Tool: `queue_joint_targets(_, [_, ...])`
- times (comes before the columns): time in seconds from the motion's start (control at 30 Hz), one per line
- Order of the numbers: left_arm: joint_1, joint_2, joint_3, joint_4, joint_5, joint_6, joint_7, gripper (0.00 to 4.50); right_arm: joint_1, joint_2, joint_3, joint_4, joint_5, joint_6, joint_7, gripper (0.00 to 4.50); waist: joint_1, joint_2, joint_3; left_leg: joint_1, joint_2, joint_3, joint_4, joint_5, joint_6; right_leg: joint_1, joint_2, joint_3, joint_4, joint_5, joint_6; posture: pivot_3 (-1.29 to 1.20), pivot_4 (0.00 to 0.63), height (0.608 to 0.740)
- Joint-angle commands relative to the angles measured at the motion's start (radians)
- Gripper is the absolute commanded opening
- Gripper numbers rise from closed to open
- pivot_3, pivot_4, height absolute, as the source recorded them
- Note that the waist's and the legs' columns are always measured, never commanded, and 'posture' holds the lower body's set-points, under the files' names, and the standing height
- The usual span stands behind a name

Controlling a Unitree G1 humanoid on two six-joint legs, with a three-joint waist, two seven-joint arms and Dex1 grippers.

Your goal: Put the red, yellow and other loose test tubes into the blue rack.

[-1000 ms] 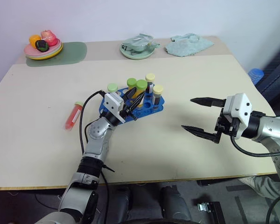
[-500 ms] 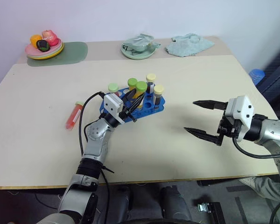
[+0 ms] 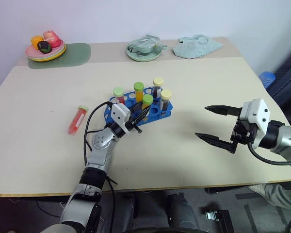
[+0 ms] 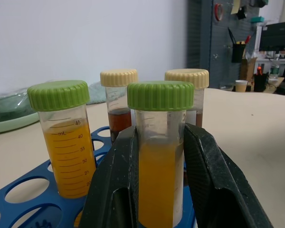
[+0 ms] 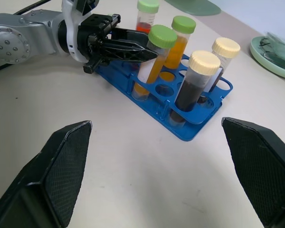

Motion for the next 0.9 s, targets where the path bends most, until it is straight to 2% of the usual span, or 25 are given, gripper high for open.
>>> queue_joint_targets(0.03, [0.011,-0.012,0.011,-0.047,-0.045,0.010,-0.019,2.16,-0.009,-0.005,-0.021,-0.033,0.017,-0.007,-0.007,4.50,0.000,0.000,0.000,0.000,0.000,0.000,0.000,0.000,0.000,0.000,0.000,0.000,0.000,0.000,0.000,0.00,0.150,0.740])
queue_joint_targets(0.17, [0.024,-0.015,0.027,-0.128,-0.075,0.071,0.008,4.18,-0.015,0.001,-0.012,-0.029,0.016,-0.010,-0.008,4.50,0.000,0.000,0.000,0.000,0.000,0.000,0.000,0.000,0.000,0.000,0.000,0.000,0.000,0.000,0.000,0.00,0.150,0.740])
queue_joint_targets(0.33, [0.095,0.037,0.044,-0.364,-0.110,0.226,0.062,4.18,-0.028,0.013,0.011,-0.010,0.004,-0.029,-0.007,4.50,-0.003,0.000,0.000,0.000,0.001,0.000,-0.001,0.000,0.000,-0.001,0.000,0.000,0.000,0.000,0.000,0.00,0.150,0.740])
queue_joint_targets(0.43, [0.168,0.134,0.095,-0.588,-0.143,0.389,0.118,4.18,-0.045,0.030,0.040,0.021,-0.006,-0.055,0.002,4.50,-0.004,-0.001,0.000,0.000,0.001,0.000,-0.001,0.000,0.000,-0.001,0.001,0.000,0.000,0.000,0.000,0.00,0.150,0.740])
queue_joint_targets(0.57, [0.193,0.243,0.199,-0.732,-0.122,0.592,0.265,4.18,-0.071,0.059,0.084,0.064,-0.026,-0.094,0.011,4.50,0.000,-0.001,0.000,0.000,0.001,0.000,-0.001,0.000,0.000,-0.001,0.001,0.000,0.000,0.000,0.000,0.00,0.150,0.740])
queue_joint_targets(0.63, [0.183,0.311,0.262,-0.749,-0.087,0.695,0.342,4.18,-0.087,0.077,0.109,0.088,-0.037,-0.115,0.015,4.50,-0.001,-0.001,0.001,0.000,0.001,0.000,0.000,0.000,0.000,-0.001,0.001,0.000,0.000,0.000,0.000,0.00,0.150,0.740])
queue_joint_targets(0.77, [0.094,0.420,0.374,-0.672,-0.125,0.891,0.409,4.18,-0.119,0.107,0.151,0.130,-0.059,-0.152,0.023,4.50,-0.001,-0.001,0.001,0.000,0.001,0.000,-0.001,0.000,0.000,-0.001,0.001,0.000,0.001,0.000,0.000,0.00,0.150,0.740])
queue_joint_targets(0.8, [0.062,0.450,0.384,-0.652,-0.113,0.973,0.438,4.18,-0.124,0.111,0.157,0.138,-0.064,-0.159,0.025,4.50,0.000,-0.001,0.001,0.000,0.001,-0.001,-0.001,0.000,0.000,-0.001,0.001,0.000,0.001,0.000,0.000,0.00,0.150,0.740])
queue_joint_targets(0.9, [-0.098,0.602,0.311,-0.528,-0.085,1.388,0.454,4.18,-0.140,0.124,0.172,0.155,-0.071,-0.175,0.027,4.50,-0.001,-0.002,0.002,-0.001,0.001,-0.001,-0.001,0.000,0.000,-0.002,0.001,-0.001,0.001,0.000,0.000,0.00,0.150,0.740])
